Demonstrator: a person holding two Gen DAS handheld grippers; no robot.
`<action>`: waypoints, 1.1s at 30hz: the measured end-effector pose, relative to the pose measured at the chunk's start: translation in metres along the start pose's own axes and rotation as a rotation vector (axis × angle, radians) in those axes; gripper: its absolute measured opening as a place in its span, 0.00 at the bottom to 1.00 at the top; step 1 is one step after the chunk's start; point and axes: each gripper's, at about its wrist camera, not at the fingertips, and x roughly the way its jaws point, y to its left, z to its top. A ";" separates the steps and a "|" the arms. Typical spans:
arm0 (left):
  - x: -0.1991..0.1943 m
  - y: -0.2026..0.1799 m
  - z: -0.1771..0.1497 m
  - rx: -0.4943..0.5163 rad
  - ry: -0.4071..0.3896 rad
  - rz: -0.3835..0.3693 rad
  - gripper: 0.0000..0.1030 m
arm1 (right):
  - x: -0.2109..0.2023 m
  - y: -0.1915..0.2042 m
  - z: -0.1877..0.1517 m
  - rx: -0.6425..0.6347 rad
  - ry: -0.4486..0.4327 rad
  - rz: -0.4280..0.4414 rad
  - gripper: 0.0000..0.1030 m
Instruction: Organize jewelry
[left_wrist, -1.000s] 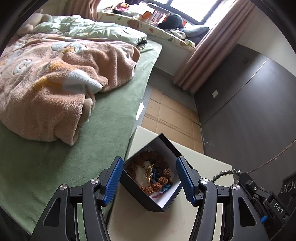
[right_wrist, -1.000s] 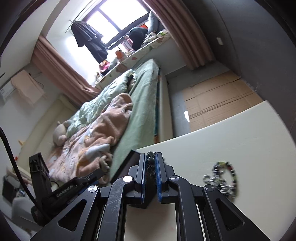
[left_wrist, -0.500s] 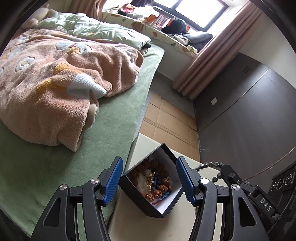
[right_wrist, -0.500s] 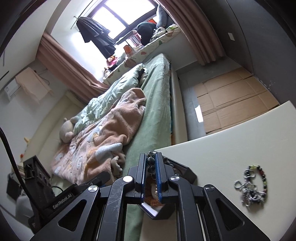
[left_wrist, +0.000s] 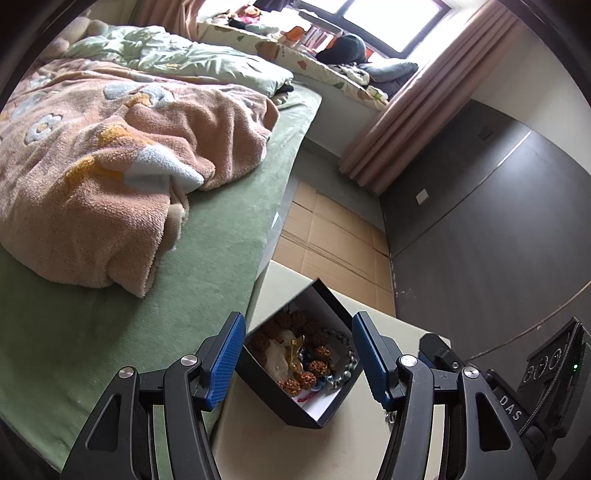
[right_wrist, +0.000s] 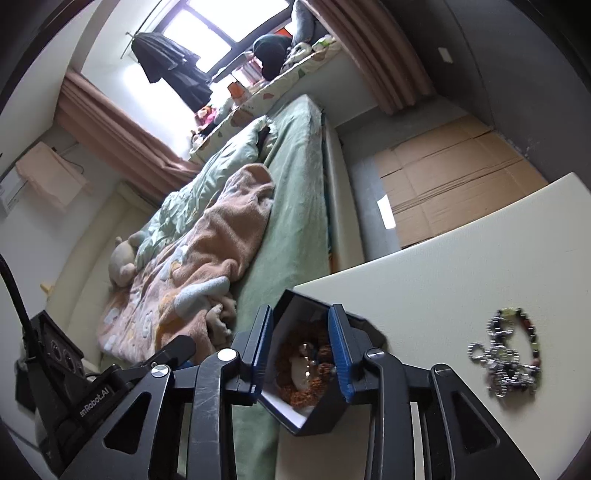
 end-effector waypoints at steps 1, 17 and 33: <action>0.000 -0.002 -0.002 0.005 0.001 0.000 0.60 | -0.004 -0.004 0.000 0.009 0.001 -0.006 0.32; 0.016 -0.068 -0.047 0.198 0.036 -0.021 0.60 | -0.073 -0.079 -0.002 0.130 0.006 -0.185 0.32; 0.065 -0.126 -0.096 0.388 0.135 -0.018 0.60 | -0.095 -0.128 -0.007 0.204 0.060 -0.244 0.46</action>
